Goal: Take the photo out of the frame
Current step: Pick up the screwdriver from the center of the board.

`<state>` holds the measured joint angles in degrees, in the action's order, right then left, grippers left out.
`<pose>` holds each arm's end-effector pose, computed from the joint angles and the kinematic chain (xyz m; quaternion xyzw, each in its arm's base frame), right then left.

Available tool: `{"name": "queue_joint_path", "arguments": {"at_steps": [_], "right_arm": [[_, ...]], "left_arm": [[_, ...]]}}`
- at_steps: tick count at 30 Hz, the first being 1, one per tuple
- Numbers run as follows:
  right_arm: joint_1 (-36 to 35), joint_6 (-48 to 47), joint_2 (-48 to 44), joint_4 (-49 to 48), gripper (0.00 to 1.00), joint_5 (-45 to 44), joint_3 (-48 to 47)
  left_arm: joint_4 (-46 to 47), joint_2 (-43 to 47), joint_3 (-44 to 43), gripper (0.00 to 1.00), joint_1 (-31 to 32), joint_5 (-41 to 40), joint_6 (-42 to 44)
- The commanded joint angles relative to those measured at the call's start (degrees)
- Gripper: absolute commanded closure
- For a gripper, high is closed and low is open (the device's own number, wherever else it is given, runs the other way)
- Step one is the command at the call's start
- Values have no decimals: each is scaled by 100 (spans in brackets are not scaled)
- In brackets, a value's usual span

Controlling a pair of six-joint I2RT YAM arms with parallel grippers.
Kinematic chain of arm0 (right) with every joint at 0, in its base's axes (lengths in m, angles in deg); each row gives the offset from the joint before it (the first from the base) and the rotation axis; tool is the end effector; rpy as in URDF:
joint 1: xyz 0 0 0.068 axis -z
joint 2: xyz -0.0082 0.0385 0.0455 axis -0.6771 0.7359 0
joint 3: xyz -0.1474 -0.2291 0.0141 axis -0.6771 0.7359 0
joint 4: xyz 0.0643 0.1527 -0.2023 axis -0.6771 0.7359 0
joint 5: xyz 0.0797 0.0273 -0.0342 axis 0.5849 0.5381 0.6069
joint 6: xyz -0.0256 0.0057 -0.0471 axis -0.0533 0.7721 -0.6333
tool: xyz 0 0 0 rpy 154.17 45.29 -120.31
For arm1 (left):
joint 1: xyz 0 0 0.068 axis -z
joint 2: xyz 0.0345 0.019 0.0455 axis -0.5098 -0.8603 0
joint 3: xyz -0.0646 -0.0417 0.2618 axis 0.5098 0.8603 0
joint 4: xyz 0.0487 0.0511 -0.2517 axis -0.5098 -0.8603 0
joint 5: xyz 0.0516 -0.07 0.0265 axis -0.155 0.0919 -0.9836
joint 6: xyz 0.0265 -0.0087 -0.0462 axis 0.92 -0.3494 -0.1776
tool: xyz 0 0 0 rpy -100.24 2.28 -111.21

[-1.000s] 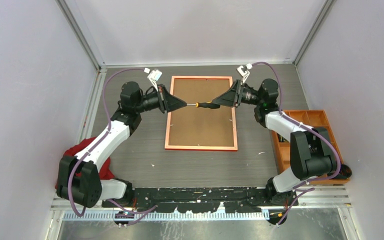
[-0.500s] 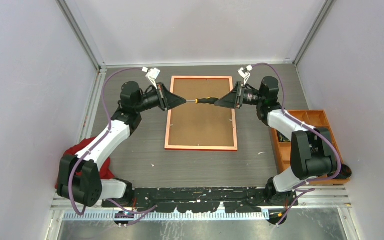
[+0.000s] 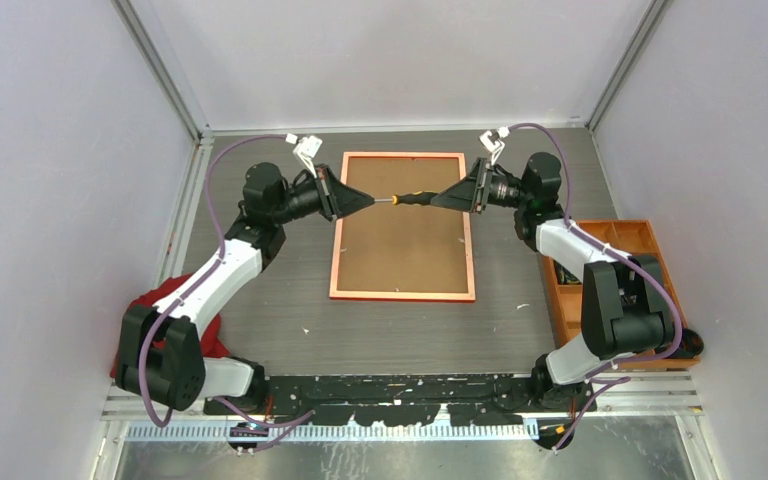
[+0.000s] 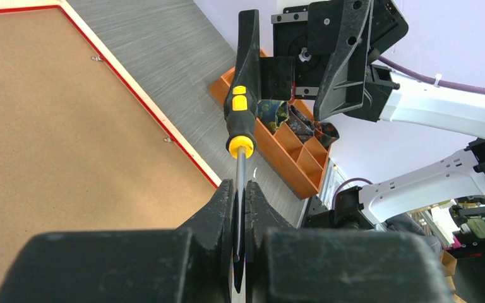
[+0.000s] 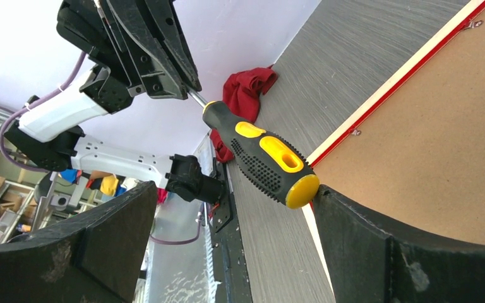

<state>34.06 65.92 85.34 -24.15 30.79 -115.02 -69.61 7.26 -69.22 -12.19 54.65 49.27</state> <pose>0.3225 0.0820 0.2781 -0.1629 0.6852 0.6334 0.3206 0.2769 -0.1190 0.3193 0.1304 0.7104 -0.5528 0.4156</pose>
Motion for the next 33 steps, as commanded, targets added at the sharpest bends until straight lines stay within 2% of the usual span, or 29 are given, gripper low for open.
{"name": "queue_joint_path", "arguments": {"at_steps": [1,9,22,30,33], "right_arm": [[-79,404,-134,-718,3,-59,-32],[-109,1692,25,-2584,4,-329,240],[-580,2383,365,-3639,9,-719,352],[-930,2548,453,-3943,31,-1004,338],[-982,2788,542,-4235,36,-1075,308]], "left_arm": [[400,-37,-52,99,66,-72,-42],[498,-101,-32,100,70,-58,-95],[831,-163,96,99,105,36,-317],[831,-267,131,99,170,-1,-282],[831,-293,164,99,184,6,-258]]}}
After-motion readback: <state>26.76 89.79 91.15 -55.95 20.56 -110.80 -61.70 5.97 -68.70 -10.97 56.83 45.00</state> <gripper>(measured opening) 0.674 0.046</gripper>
